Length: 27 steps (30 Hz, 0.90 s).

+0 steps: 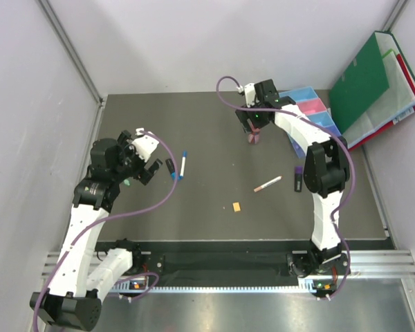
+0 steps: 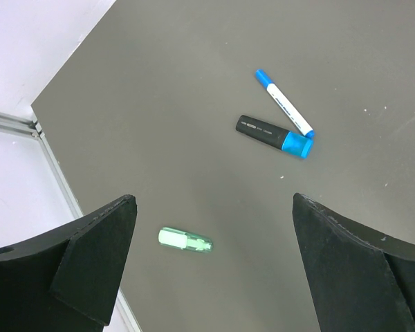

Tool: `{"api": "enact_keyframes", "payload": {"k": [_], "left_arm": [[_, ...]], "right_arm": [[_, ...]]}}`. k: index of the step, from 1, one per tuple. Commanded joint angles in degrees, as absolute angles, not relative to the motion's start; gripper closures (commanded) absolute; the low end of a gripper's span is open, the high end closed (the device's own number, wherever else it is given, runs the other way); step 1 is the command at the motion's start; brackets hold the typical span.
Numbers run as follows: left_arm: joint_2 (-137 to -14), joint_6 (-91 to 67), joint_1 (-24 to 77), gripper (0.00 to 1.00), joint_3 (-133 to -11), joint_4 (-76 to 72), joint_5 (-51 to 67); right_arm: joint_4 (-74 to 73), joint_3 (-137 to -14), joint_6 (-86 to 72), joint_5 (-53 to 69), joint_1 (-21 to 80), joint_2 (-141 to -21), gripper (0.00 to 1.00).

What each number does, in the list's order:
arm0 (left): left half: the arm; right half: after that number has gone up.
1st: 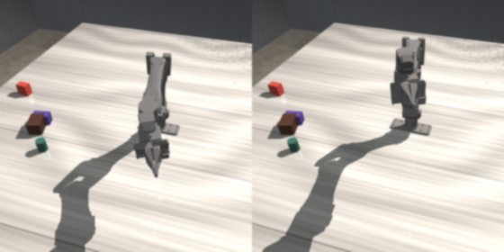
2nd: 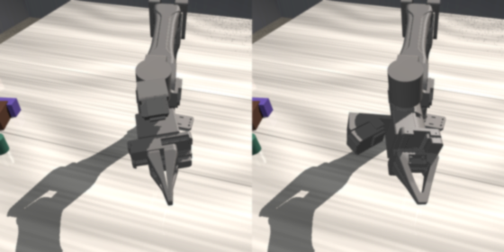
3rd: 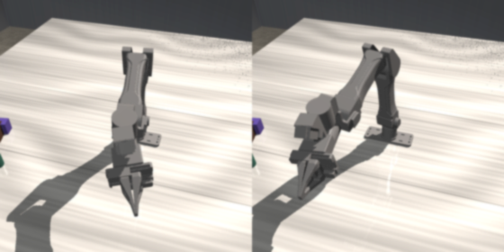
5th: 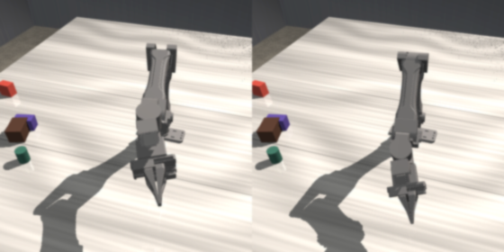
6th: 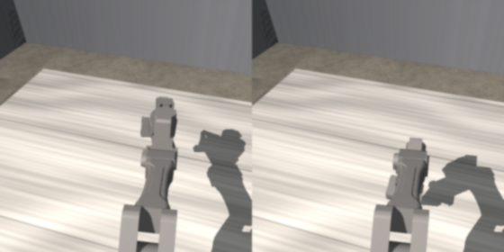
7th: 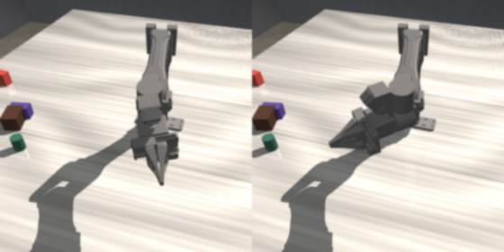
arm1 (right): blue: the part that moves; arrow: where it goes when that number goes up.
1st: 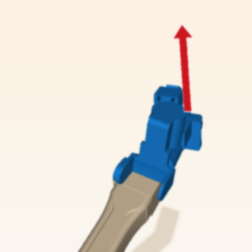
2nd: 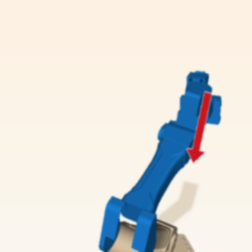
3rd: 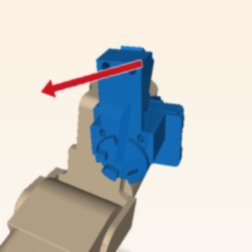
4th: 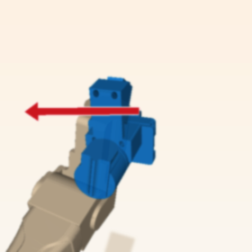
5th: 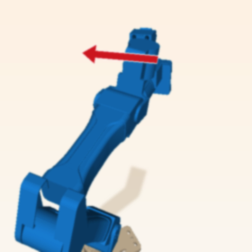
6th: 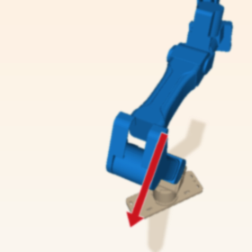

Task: Sort the stationery into containers
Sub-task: Pick up the stationery from the center of the board.

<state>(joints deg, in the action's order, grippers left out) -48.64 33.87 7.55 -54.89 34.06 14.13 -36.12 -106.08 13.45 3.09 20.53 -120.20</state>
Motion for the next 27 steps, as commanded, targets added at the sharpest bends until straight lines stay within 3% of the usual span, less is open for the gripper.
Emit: {"api": "enact_keyframes", "payload": {"k": [1,6,12,13,19,27], "left_arm": [[-48.6,34.6,7.6,0.01,-54.7,33.2,15.1],[-48.5,35.2,7.6,0.01,-54.1,32.9,14.7],[-48.5,35.4,7.6,0.01,-53.4,32.3,14.6],[-48.6,35.4,7.6,0.01,-53.3,32.3,14.6],[-48.3,35.4,7.6,0.01,-52.7,31.6,14.2],[-47.8,35.4,7.6,0.01,-52.3,32.0,14.6]], "right_arm": [[-34.2,-107.2,13.4,2.4,19.6,-120.8,0.21],[-33.8,-106.4,13.2,2.1,19.2,-120.8,0.32],[-33.7,-106.3,13.2,2.0,19.2,-120.5,0.61],[-33.8,-106.2,13.2,1.9,19.2,-120.5,0.71],[-34.5,-105.8,13.6,1.8,19.5,-119.4,0.91],[-36.2,-104.9,12.6,2.7,20.0,-113.7,1.0]]}}
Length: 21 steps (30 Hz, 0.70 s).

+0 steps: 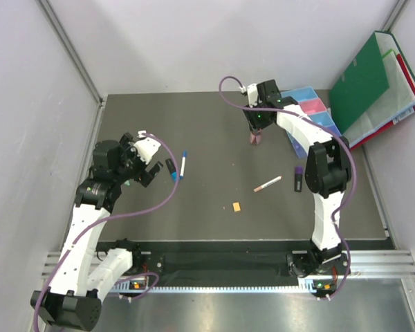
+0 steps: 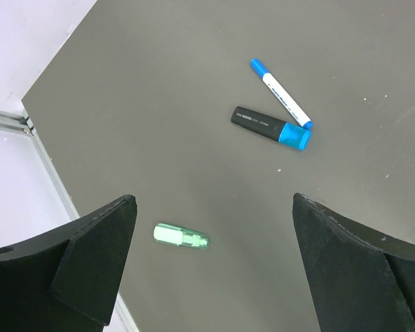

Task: Sort the stationery into containers
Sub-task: Pick up the stationery from the center of the board.

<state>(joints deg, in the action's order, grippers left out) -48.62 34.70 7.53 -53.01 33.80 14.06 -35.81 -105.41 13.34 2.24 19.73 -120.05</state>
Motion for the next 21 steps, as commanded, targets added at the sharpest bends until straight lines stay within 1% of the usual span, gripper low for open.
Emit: {"api": "enact_keyframes", "payload": {"k": [1,7,12,21], "left_arm": [[-47.7,35.3,7.6,0.01,-52.3,32.0,14.9],[-47.8,34.7,7.6,0.01,-52.4,32.2,15.8],[-47.3,35.2,7.6,0.01,-51.3,32.4,16.0],[-46.6,35.8,7.6,0.01,-51.2,33.2,16.6]], "right_arm": [[-36.5,-104.8,12.4,2.7,20.0,-113.1,1.0],[-38.3,-102.7,12.2,2.0,20.0,-107.1,1.0],[-37.5,-99.9,11.5,-1.1,19.4,-101.1,1.0],[-36.4,-94.8,10.4,-6.7,14.0,-93.3,1.0]]}}
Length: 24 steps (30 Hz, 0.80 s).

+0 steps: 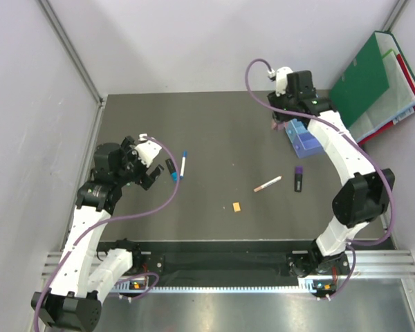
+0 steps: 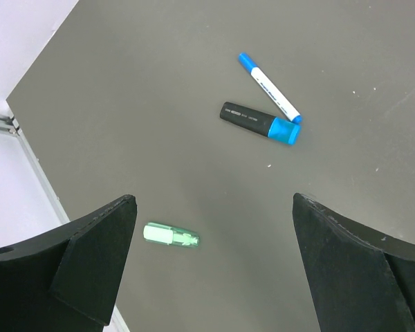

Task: Sort the stationery into containers
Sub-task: Pick up the stationery from the center of the board, then place the stationery in the storage box.

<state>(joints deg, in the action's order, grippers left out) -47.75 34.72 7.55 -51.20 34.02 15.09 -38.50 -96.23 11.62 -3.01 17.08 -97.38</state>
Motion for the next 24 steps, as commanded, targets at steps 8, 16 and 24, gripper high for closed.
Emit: {"api": "enact_keyframes", "payload": {"k": [8,16,24], "left_arm": [[-46.5,36.1,7.6,0.01,-51.4,33.6,17.0],[-47.5,36.5,7.6,0.01,-52.7,34.2,16.9],[-48.7,36.0,7.6,0.01,-54.3,34.9,17.3]], "right_arm": [[-35.9,-91.8,9.7,-7.5,4.8,-90.1,1.0],[-34.1,-88.1,10.9,-5.9,-4.2,-89.5,1.0],[-29.4,-84.3,12.2,-4.1,-9.6,-90.8,1.0]]}}
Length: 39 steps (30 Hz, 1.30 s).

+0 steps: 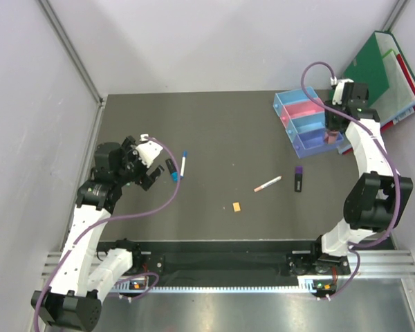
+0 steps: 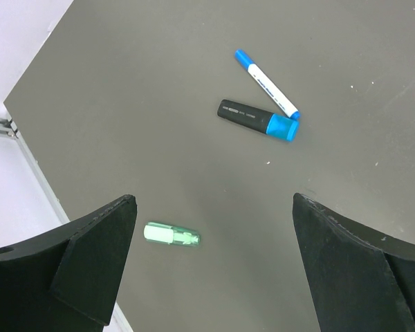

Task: Sort the stationery into containers
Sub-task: Place the stationery in the storage box.

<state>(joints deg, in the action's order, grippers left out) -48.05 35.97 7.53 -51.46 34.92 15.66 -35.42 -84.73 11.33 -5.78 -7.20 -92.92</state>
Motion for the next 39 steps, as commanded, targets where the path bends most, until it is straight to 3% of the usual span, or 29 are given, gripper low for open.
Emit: {"api": "enact_keyframes", "payload": {"k": [1,39], "left_arm": [[-48.7,36.0,7.6,0.01,-54.5,35.1,17.2],[-51.9,36.3,7.7,0.01,-55.6,35.9,16.4]], "right_arm": [[-29.0,-84.1,12.3,-3.9,-9.8,-91.0,1.0],[-18.3,-81.7,11.7,-1.9,-11.6,-102.0,1.0]]}}
